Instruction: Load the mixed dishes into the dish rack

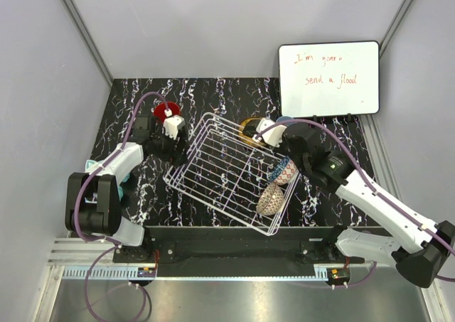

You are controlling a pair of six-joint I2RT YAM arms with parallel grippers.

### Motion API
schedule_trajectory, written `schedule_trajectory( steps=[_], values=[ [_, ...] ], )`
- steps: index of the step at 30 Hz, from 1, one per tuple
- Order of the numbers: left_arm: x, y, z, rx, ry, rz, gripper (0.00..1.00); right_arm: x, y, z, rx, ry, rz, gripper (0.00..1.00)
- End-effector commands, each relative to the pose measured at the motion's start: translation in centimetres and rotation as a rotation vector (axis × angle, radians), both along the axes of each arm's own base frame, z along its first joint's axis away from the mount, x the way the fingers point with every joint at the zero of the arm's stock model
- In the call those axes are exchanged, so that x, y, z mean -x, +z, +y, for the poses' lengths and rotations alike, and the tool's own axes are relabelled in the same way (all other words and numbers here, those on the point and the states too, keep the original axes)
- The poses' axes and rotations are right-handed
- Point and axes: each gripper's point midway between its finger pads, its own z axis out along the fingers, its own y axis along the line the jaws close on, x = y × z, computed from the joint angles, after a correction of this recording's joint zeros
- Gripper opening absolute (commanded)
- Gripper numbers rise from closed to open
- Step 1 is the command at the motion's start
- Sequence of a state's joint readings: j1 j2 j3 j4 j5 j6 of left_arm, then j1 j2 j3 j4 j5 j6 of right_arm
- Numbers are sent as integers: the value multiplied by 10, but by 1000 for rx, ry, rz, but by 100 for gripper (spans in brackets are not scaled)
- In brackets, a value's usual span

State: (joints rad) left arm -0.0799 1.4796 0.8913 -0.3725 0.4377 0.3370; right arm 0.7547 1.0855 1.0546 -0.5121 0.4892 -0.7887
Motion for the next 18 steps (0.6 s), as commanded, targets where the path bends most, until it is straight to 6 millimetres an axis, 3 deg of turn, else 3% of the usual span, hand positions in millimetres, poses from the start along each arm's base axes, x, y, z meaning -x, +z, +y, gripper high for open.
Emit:
schedule_trajectory(
  steps=[1,9,18],
  values=[
    [-6,5,6,-10,12,-34,98,1,70,-38,-55,-175,-188,0],
    [-8,8,5,0,17,-34,98,9,59,-47,-40,-194,-157,0],
    [-9,15,4,9,16,-47,98,2,15,-24,-46,-150,-42,0]
  ],
)
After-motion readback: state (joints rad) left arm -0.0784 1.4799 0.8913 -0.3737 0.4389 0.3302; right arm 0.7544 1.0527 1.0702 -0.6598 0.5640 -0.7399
